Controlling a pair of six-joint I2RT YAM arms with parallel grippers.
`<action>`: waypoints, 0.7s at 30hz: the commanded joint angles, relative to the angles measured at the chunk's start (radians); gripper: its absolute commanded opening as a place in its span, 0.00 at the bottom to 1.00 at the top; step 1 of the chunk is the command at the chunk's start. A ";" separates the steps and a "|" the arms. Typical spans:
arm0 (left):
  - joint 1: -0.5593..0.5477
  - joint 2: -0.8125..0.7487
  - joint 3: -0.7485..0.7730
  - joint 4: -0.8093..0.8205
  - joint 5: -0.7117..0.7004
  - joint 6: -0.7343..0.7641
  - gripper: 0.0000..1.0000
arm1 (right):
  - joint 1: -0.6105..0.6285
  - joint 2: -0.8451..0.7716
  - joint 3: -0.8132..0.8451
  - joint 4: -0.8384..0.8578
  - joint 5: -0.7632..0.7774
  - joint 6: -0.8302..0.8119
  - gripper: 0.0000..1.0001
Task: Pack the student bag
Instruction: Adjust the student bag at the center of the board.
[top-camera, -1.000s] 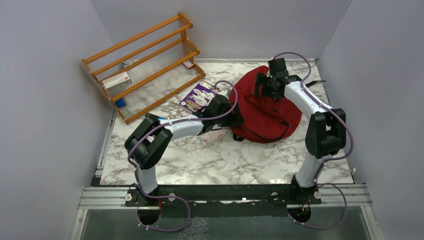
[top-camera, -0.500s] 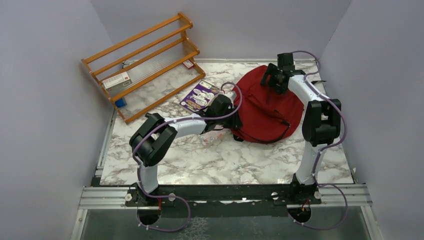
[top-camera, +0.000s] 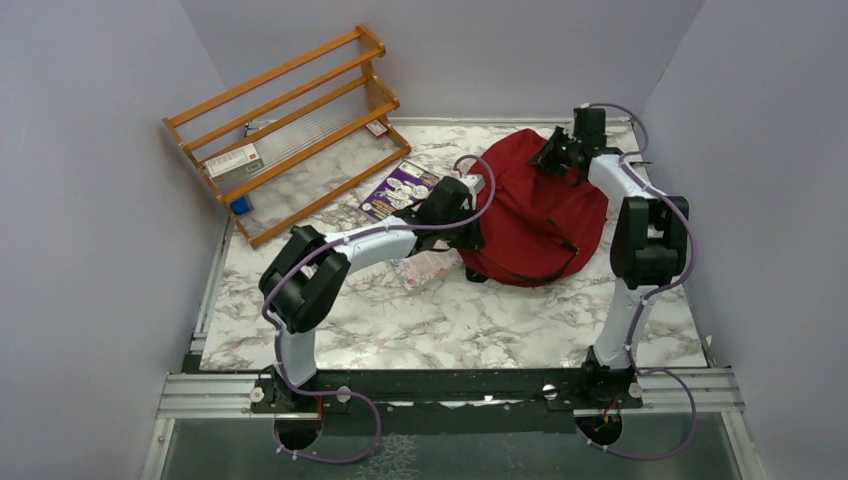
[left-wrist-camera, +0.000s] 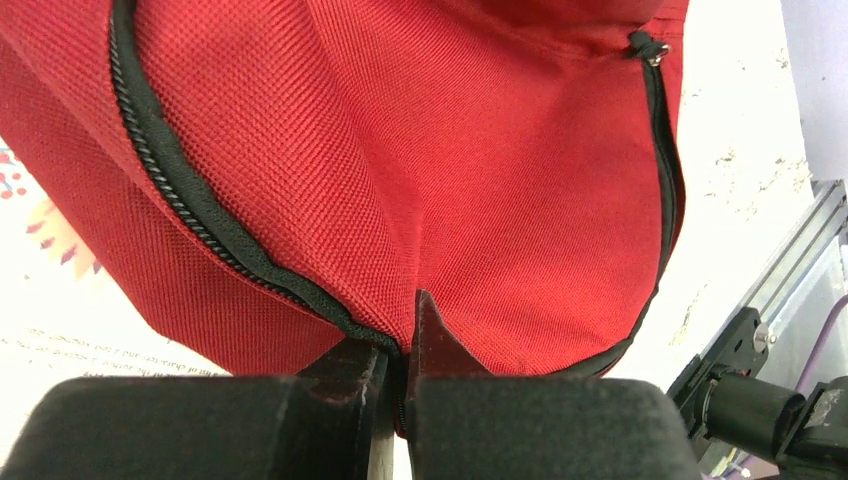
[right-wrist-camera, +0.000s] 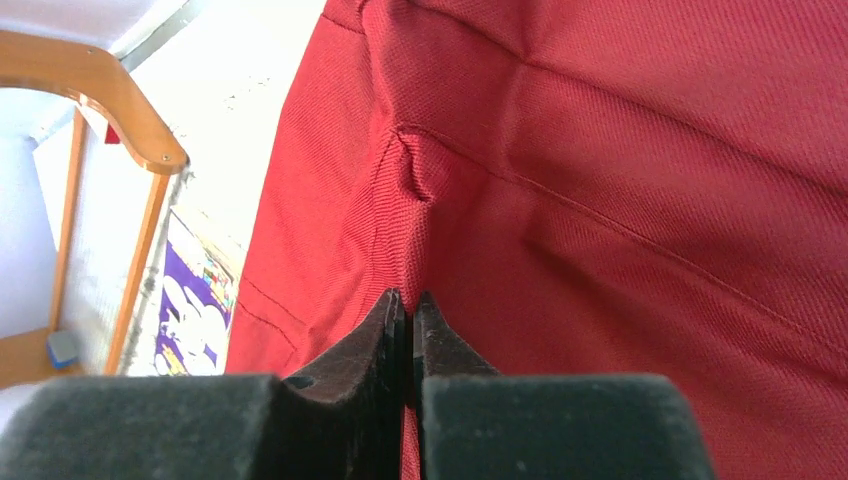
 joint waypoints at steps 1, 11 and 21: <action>-0.001 -0.026 0.135 -0.116 0.002 0.123 0.01 | -0.035 -0.128 -0.056 0.047 0.029 -0.020 0.05; 0.116 0.032 0.468 -0.339 0.051 0.257 0.00 | -0.042 -0.479 -0.178 -0.112 0.386 -0.008 0.01; 0.224 0.226 0.983 -0.611 0.177 0.353 0.00 | -0.042 -0.798 -0.294 -0.299 0.458 -0.002 0.01</action>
